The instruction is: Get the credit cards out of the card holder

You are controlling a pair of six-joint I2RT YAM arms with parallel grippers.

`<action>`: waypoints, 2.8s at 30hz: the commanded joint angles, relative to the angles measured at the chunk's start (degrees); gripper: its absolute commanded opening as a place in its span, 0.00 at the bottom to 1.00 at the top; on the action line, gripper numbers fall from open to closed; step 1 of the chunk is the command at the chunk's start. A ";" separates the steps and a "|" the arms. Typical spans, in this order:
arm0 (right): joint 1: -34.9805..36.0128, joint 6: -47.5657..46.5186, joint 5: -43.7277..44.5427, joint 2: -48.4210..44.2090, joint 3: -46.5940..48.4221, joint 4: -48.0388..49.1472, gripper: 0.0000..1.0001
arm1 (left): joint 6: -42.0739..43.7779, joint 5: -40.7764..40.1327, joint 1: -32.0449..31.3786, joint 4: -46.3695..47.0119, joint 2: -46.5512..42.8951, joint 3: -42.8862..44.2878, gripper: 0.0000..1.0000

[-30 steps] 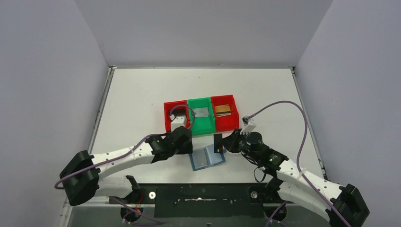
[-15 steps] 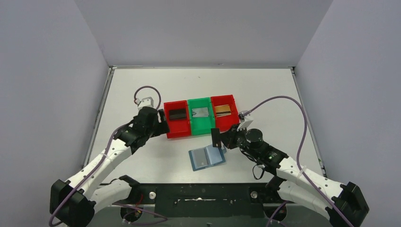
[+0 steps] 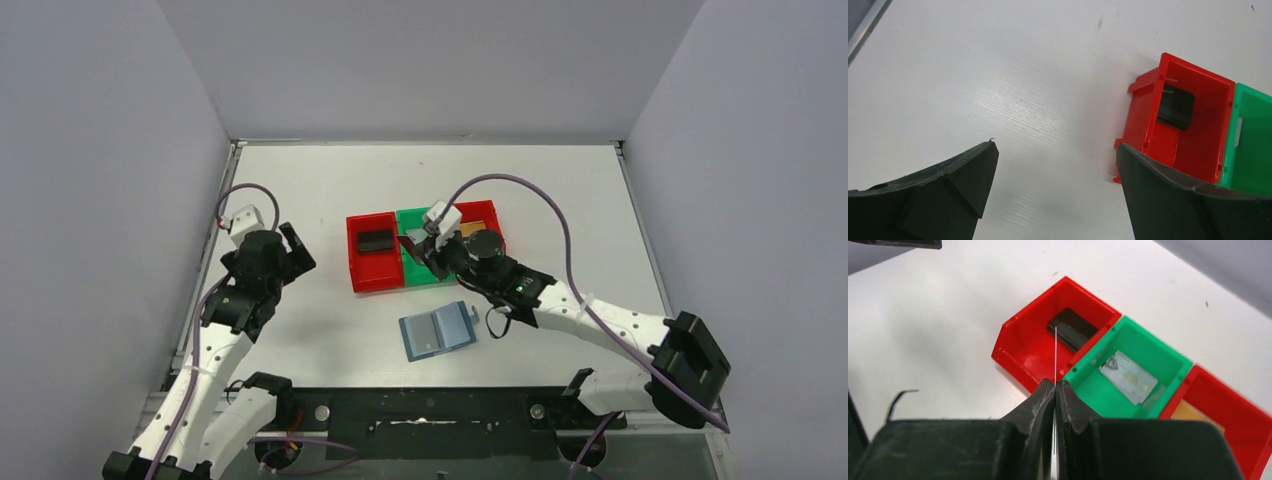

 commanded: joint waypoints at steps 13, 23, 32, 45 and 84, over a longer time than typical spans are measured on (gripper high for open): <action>2.08 -36.35 -9.48 30.69 32.06 -9.10 0.00 | -1.39 -4.46 0.44 1.39 -8.15 -1.44 0.92; 2.80 -47.58 -6.65 39.00 39.06 -14.74 0.00 | -1.80 -6.23 0.44 1.26 -10.06 -1.47 0.93; 3.00 -53.62 -1.17 45.97 43.70 -15.45 0.01 | -2.75 -9.21 0.46 0.44 -12.73 -1.34 0.93; 2.63 -57.10 3.64 53.20 46.69 -11.66 0.05 | -3.12 -10.49 0.60 0.56 -14.53 -1.74 0.93; 2.37 16.50 8.21 10.93 10.97 -7.44 0.55 | -0.76 -4.17 0.54 2.03 -11.00 -1.97 0.93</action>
